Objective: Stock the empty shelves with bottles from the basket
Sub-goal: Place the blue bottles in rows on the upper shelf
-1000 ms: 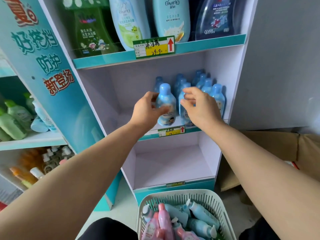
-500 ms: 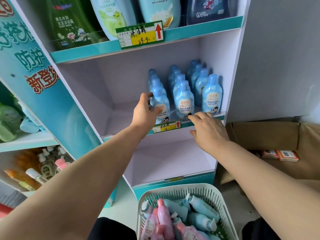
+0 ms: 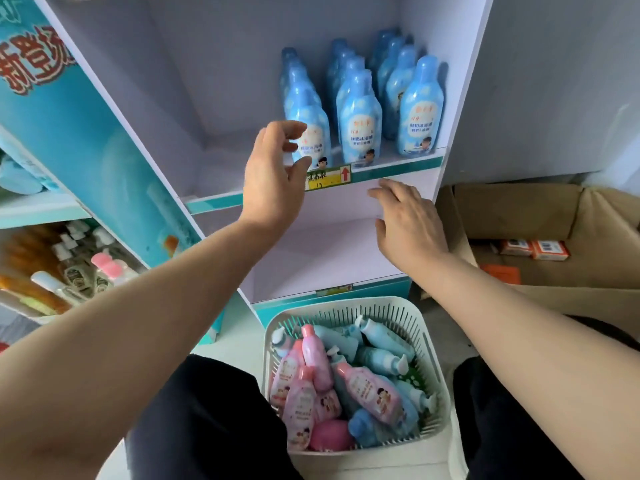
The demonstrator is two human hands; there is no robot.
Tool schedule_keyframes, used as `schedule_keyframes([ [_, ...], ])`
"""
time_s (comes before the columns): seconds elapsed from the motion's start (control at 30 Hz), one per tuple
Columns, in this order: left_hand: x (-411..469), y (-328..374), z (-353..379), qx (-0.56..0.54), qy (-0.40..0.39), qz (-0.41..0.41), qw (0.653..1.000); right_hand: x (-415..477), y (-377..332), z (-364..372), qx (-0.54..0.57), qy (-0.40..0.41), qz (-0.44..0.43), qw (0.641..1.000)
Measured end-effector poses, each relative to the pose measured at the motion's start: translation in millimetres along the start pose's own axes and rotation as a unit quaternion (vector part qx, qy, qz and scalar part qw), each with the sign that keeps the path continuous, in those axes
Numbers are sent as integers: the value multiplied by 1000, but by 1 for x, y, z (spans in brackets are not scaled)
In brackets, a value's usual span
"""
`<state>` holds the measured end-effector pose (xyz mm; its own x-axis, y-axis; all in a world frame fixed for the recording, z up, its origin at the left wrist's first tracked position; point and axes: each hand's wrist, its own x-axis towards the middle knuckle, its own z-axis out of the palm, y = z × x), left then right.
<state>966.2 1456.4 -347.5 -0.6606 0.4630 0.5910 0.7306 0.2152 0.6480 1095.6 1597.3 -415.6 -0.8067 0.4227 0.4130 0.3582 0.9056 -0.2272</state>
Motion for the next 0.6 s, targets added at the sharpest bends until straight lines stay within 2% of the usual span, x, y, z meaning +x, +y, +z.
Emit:
schedule_keyframes([
  [0.07,-24,-7,1,14,-51,5,999,-17,2,12,7,-37,2,999],
  [0.17,-61,-33,9,66,-162,-57,983,-42,4,29,3,-105,3,994],
  [0.27,-100,-62,19,109,-277,-143,944,-66,8,45,-5,-171,19,985],
  [0.4,-149,-94,36,140,-387,-219,885,-99,19,72,-17,-266,54,962],
  [0.53,-175,-111,52,226,-474,-187,830,-123,29,104,-5,-372,90,924],
  [0.6,-175,-113,58,255,-492,-162,816,-134,29,115,6,-416,101,904],
])
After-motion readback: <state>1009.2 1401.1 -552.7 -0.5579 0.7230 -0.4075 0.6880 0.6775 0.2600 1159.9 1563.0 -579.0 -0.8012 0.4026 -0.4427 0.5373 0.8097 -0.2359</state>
